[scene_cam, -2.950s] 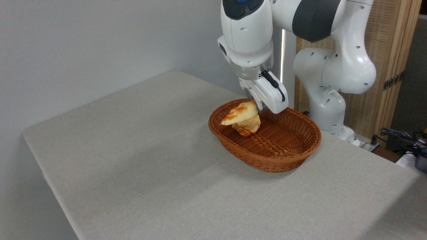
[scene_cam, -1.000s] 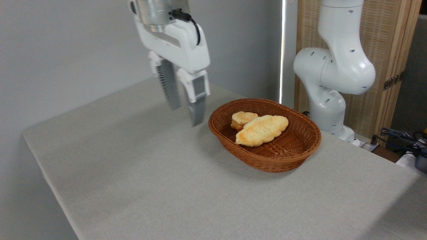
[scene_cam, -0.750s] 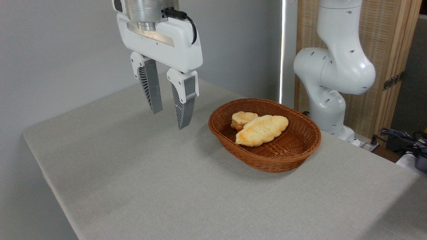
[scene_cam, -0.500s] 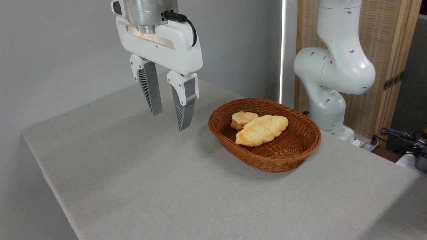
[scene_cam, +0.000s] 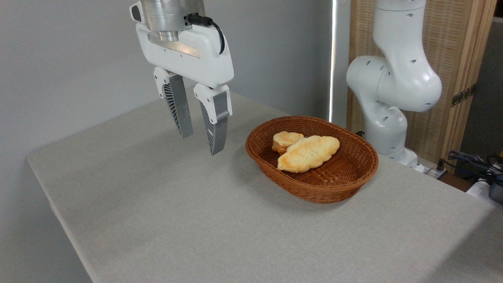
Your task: Put bread into the basket
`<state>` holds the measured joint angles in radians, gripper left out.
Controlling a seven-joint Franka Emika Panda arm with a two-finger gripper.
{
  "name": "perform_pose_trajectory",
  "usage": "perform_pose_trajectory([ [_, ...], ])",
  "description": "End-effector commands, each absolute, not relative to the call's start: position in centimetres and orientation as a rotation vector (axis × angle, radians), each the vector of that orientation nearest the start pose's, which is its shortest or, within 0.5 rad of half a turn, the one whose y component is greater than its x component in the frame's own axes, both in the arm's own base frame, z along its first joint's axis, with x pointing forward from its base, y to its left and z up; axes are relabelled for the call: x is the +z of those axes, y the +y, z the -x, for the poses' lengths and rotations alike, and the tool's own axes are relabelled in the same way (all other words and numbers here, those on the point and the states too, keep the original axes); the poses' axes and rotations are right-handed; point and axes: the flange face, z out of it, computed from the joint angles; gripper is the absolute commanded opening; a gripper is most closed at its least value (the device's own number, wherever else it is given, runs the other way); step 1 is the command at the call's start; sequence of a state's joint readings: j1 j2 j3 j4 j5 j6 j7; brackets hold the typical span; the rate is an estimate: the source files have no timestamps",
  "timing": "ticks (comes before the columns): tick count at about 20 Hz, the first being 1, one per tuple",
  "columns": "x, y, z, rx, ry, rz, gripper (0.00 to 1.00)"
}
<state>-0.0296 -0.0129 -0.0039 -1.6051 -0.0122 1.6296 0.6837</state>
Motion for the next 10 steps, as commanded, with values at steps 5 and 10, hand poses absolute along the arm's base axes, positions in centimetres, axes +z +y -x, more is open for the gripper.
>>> perform_pose_trajectory([
  [5,62.05,-1.66,-55.27,0.005,1.085,2.954,1.0],
  [10,62.13,-1.49,-55.29,0.0,1.089,2.952,1.0],
])
